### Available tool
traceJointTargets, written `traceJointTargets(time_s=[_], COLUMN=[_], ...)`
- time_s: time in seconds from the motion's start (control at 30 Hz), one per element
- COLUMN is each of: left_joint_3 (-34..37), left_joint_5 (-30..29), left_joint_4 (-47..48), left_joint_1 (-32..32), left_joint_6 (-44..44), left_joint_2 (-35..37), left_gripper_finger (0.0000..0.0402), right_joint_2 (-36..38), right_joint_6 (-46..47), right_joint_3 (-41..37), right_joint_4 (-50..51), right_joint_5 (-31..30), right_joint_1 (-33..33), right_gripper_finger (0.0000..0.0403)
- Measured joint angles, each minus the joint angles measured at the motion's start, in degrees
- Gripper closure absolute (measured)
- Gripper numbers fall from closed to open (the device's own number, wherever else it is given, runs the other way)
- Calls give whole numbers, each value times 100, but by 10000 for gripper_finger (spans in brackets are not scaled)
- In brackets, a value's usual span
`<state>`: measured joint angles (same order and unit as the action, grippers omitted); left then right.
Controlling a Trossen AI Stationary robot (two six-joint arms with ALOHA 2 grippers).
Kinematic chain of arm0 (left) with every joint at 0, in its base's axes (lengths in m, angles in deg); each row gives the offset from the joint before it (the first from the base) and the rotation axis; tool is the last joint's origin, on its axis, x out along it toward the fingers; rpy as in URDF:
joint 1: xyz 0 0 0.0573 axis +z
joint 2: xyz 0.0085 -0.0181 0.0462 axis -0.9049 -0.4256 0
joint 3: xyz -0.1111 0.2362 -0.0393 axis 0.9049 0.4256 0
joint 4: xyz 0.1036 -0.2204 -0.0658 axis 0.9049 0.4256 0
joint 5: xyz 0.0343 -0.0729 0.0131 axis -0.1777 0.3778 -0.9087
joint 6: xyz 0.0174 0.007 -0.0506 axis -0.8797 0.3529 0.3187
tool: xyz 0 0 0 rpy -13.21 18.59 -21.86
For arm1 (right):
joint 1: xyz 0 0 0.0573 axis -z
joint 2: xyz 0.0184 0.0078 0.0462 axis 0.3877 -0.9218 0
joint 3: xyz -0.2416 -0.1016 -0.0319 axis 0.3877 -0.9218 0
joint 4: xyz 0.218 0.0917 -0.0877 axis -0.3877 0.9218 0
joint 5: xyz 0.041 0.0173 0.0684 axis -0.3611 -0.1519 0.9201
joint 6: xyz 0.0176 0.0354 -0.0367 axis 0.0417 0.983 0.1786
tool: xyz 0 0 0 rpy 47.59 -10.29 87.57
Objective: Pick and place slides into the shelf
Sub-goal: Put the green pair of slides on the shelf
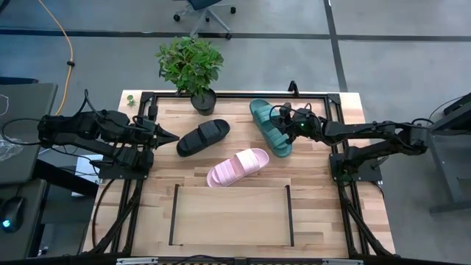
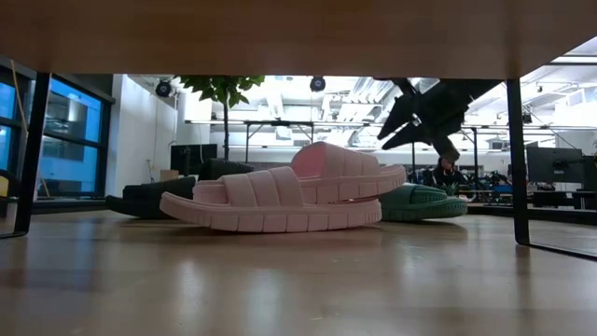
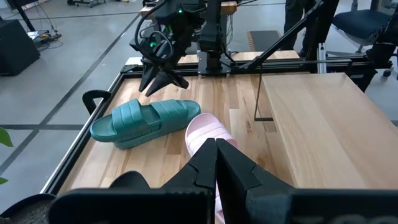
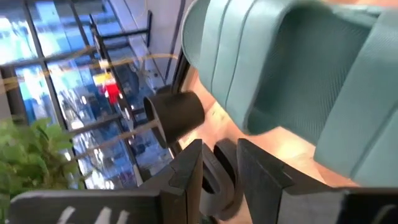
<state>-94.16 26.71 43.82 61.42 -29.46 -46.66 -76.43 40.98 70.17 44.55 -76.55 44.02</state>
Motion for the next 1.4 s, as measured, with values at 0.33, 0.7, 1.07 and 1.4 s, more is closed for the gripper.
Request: traceJointTargets(time_s=[0.33,0.7,1.07,1.4], left_joint_3=[0,2,0,0], left_joint_5=[0,0,92,111], left_joint_4=[80,109,98,102], left_joint_1=[-1,0,2,0], left_joint_6=[-138,-151,-133,-107], left_joint_2=[0,0,0,0], left_gripper_finger=[401,401,401,401], right_joint_2=[0,-114,-917,-1469], right_joint_6=[336,406,139,17], right_joint_3=[2,4,413,813], right_joint_4=[485,511,162,159], right_joint_5=[-142,-230,81,386], right_joint_1=[4,165,266,356], right_gripper_finger=[311,311,311,311])
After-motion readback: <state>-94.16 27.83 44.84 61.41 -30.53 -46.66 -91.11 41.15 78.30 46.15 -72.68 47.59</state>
